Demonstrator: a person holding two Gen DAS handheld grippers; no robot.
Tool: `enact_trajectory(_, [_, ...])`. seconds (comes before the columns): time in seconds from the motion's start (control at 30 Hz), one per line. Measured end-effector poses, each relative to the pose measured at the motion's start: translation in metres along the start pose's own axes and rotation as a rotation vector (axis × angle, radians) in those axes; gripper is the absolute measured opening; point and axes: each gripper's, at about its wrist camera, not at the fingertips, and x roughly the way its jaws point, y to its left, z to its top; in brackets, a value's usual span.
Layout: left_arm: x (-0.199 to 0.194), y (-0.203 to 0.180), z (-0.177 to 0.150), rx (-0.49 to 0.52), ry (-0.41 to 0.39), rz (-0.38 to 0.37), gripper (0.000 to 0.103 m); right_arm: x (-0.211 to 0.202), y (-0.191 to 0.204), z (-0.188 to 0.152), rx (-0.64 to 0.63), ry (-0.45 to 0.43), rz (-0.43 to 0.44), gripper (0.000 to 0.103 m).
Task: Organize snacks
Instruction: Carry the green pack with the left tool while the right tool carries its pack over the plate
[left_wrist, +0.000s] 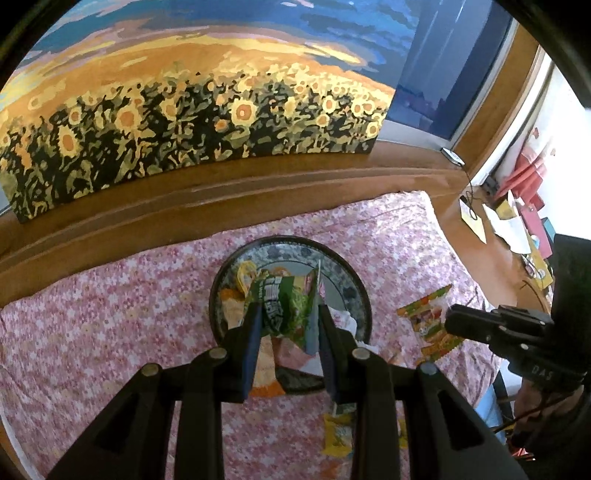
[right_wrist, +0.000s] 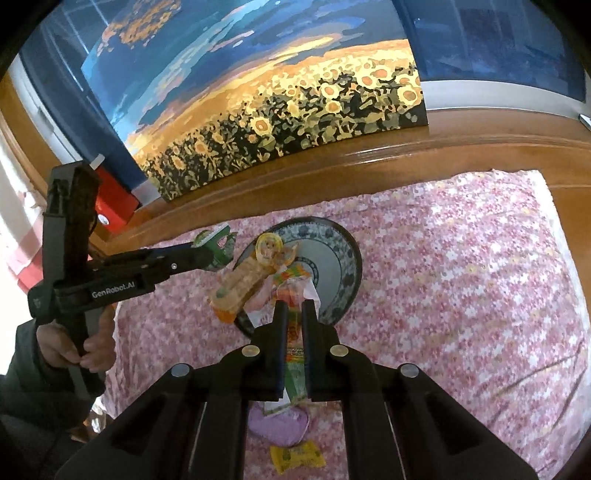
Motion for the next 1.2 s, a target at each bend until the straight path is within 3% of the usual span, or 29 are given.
enact_trajectory(0.6, [0.042, 0.007, 0.043, 0.057, 0.050, -0.007, 0.030, 0.051, -0.009, 0.042, 0.013, 0.017, 0.027, 0.008])
enact_trajectory(1.2, [0.070, 0.010, 0.050, 0.056, 0.098, -0.012, 0.030, 0.103, -0.032, 0.050, 0.123, 0.043, 0.077, 0.008])
